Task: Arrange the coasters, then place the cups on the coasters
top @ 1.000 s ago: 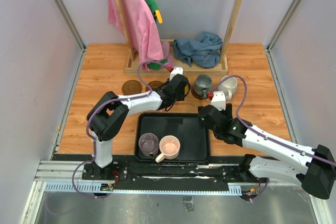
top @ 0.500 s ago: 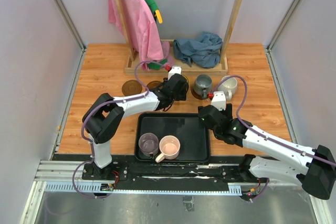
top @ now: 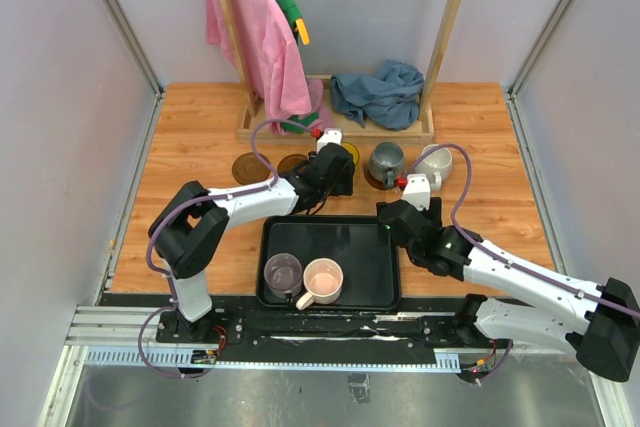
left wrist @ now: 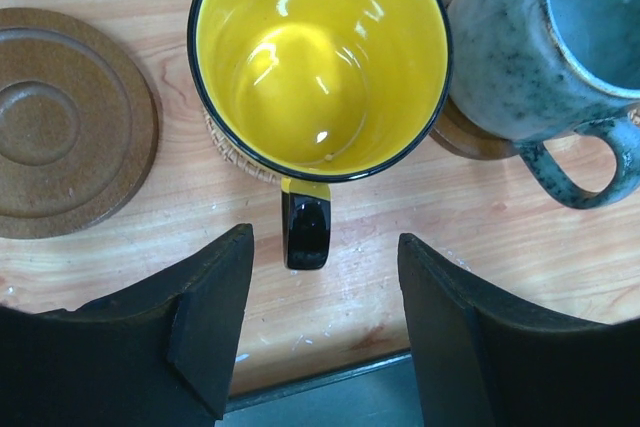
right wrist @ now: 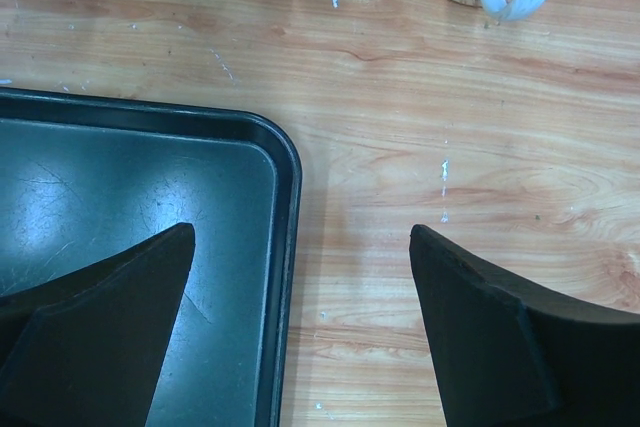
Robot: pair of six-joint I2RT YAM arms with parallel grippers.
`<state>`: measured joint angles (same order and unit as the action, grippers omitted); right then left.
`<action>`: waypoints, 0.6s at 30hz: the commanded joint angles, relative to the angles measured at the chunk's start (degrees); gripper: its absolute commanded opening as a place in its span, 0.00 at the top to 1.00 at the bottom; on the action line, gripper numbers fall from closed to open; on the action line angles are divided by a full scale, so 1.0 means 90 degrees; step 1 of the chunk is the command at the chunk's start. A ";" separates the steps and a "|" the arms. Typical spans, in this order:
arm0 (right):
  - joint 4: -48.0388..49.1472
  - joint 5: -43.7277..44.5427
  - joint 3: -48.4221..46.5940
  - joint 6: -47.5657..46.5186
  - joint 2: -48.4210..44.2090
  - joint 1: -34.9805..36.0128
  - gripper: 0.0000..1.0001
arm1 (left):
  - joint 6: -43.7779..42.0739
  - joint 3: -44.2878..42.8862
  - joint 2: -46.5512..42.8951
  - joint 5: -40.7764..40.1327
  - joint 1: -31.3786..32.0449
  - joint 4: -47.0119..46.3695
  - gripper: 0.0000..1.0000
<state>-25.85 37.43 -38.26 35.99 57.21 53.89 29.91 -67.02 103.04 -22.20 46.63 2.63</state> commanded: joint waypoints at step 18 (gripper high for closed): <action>0.0034 0.0021 0.0120 0.0093 -0.0225 0.0075 0.10 | 0.0055 -0.0124 -0.0111 0.0317 0.0199 -0.0234 0.36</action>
<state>-25.54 37.10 -37.85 36.01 56.01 53.89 30.06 -66.74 103.00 -19.70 47.90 1.78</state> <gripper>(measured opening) 0.900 0.637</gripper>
